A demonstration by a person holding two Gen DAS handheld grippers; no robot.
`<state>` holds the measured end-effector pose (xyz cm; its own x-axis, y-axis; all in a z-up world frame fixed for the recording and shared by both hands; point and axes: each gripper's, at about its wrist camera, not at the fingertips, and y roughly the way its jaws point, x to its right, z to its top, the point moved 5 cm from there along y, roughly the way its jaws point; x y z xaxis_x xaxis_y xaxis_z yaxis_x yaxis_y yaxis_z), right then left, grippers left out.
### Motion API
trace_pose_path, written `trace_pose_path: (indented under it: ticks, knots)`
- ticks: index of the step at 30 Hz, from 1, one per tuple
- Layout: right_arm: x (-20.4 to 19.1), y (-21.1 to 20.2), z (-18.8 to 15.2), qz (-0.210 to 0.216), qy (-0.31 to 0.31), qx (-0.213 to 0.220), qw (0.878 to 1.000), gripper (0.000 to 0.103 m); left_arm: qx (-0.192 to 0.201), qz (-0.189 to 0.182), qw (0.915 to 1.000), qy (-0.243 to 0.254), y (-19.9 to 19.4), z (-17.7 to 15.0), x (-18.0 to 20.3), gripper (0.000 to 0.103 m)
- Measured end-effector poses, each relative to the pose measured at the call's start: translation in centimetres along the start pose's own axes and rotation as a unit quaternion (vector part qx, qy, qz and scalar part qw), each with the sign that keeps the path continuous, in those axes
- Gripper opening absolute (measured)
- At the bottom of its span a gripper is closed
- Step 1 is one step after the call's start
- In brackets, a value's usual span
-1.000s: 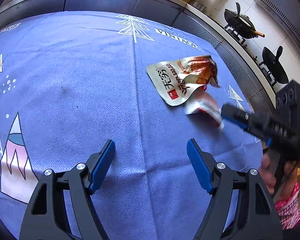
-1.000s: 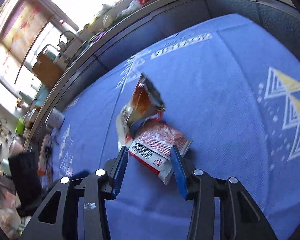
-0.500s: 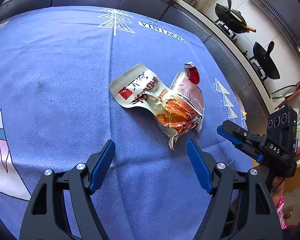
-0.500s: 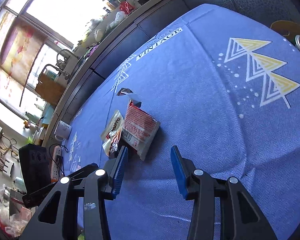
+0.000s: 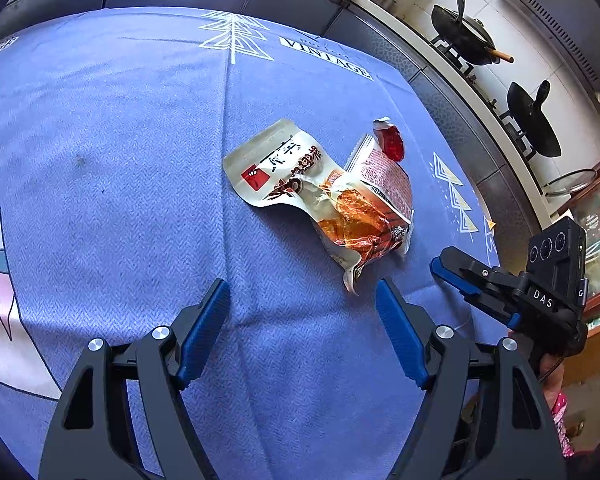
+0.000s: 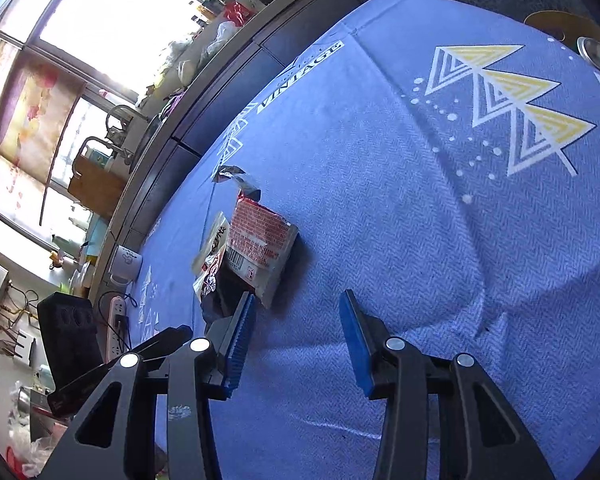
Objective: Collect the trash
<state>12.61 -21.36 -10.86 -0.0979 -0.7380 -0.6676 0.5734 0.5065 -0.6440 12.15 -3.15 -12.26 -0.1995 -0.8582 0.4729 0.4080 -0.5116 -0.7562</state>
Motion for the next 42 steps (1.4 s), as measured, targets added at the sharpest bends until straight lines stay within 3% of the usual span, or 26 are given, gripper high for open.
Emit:
trace_pose_path:
  ticks: [15,28,33,42]
  knots:
    - [0.1,0.0,-0.1,0.0,-0.002,0.003,1.0,0.044,0.002,0.0,1.0,0.005,0.0,-0.2,0.1,0.075]
    - [0.3,-0.3,-0.3,0.006,-0.002,0.003,1.0,0.044,-0.012,-0.093,0.9955,-0.019,0.2,2.3,3.4,0.08]
    - [0.4,-1.1,0.5,-0.004,-0.009,0.014,1.0,0.046,-0.01,-0.08,0.9964,-0.024,0.8,3.4,3.3,0.08]
    - [-1.7,0.6,4.1,0.006,-0.056,0.026,0.998,0.046,-0.023,-0.104,0.9906,-0.085,1.8,3.6,0.5,0.079]
